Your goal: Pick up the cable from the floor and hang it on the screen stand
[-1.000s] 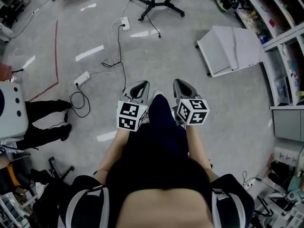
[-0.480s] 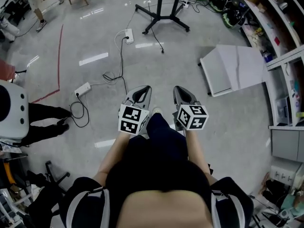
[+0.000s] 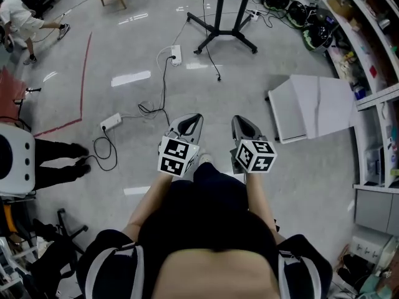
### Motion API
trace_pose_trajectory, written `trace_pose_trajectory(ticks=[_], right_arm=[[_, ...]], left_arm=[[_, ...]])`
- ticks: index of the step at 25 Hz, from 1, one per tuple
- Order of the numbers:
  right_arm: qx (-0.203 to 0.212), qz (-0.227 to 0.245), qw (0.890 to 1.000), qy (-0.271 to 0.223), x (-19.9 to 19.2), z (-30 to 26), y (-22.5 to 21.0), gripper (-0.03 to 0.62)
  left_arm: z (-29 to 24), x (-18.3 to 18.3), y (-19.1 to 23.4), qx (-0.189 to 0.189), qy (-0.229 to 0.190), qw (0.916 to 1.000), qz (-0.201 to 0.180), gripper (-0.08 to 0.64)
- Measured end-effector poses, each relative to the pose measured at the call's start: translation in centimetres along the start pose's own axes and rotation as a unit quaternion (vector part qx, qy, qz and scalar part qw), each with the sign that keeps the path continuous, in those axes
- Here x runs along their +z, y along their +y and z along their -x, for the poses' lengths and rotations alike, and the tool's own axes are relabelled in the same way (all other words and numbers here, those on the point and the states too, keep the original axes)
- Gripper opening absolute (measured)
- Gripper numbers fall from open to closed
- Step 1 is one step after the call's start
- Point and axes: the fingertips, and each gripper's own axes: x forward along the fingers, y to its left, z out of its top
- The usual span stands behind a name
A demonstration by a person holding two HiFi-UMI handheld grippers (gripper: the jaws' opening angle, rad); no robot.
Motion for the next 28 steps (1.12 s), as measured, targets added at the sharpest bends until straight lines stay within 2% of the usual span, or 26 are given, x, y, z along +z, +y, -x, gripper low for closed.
trace_pose_trajectory(ticks=[11,20,28], right_arm=[[0.003,0.012,1.000,-0.001,3.7,-3.3,-4.3,0.025],[-0.006,-0.010,1.000,-0.003,3.7,-3.6,-6.1,0.025],[0.001,-0.001,1.000,0.000,4.6,-5.6,-6.9,0.025]], left_arm=[[-5.9,3.0,0.9,-0.001,0.001,1.0000,-0.005,0.008],[-8.1,2.0,1.0,-0.008,0.017,0.9997,0.014,0.008],[-9.7,2.9,2.4,0.007,0.003,0.9997,0.023,0.008]])
